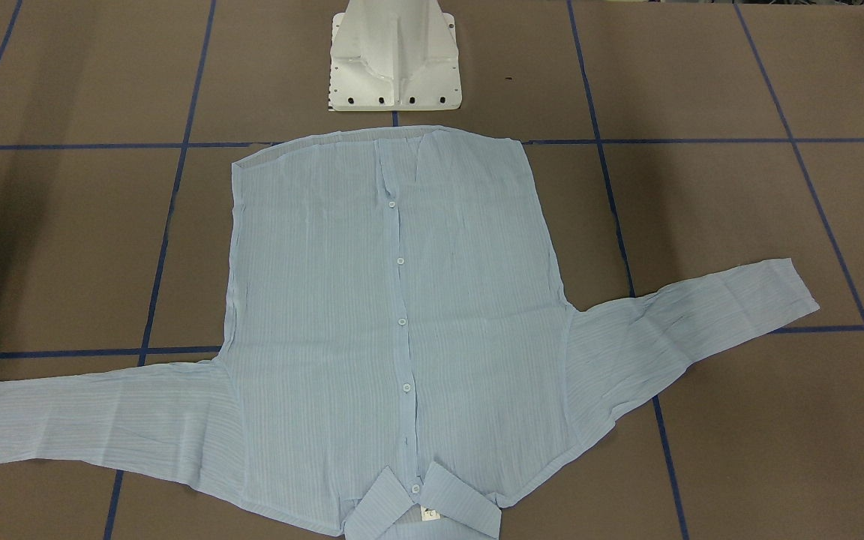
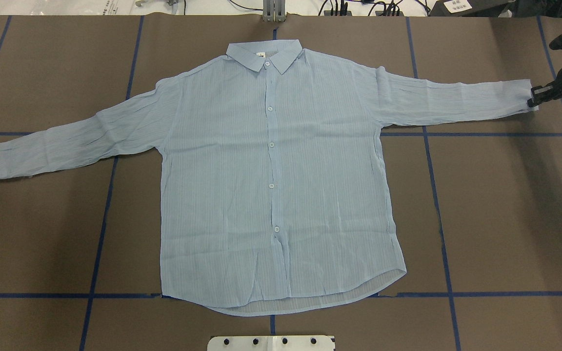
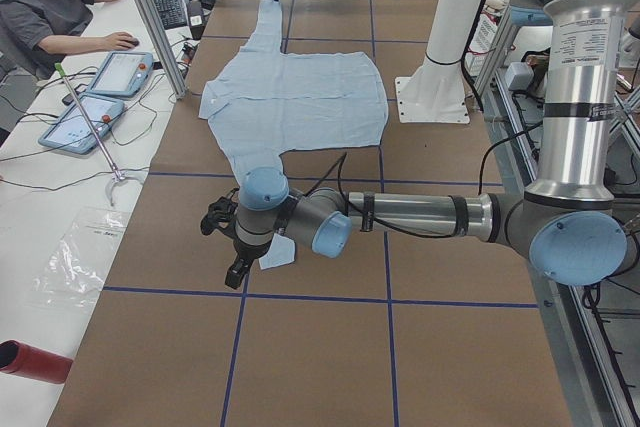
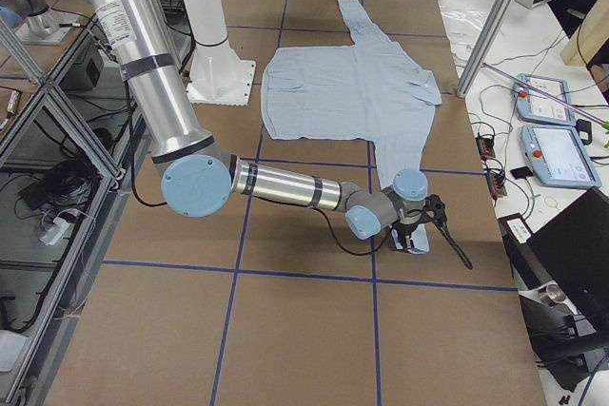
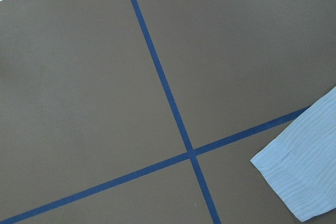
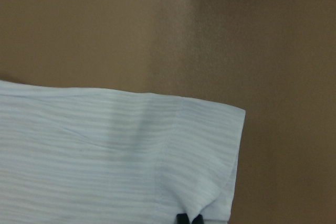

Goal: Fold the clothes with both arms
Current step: 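Lower the right gripper onto the cuff of the sleeve nearest it and grasp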

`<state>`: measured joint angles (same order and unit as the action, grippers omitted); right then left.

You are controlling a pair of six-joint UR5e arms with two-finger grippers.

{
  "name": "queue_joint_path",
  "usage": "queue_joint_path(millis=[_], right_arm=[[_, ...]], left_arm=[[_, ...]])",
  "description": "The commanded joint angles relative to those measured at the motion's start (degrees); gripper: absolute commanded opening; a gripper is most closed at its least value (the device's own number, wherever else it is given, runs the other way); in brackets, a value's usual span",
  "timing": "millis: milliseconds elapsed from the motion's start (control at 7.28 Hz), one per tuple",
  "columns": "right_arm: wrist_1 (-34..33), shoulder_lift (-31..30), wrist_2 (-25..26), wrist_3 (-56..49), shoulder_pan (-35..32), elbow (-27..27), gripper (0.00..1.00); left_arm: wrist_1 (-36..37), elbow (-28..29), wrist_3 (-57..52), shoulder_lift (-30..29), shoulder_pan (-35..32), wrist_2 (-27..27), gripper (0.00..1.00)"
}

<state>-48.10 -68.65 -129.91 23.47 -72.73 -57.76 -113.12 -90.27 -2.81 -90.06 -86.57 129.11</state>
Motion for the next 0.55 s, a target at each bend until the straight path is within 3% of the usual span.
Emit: queue_joint_path(millis=[0,412], right_arm=[[-0.59,0.36,-5.94,1.05,-1.10,-8.38,0.00],[-0.24,4.63,-6.85,9.52,6.77,-15.61,0.00]], left_arm=[[0.00,0.01,0.00,-0.03,0.00,0.00,1.00],[0.18,-0.52,0.00,0.32,-0.18,1.93,1.00]])
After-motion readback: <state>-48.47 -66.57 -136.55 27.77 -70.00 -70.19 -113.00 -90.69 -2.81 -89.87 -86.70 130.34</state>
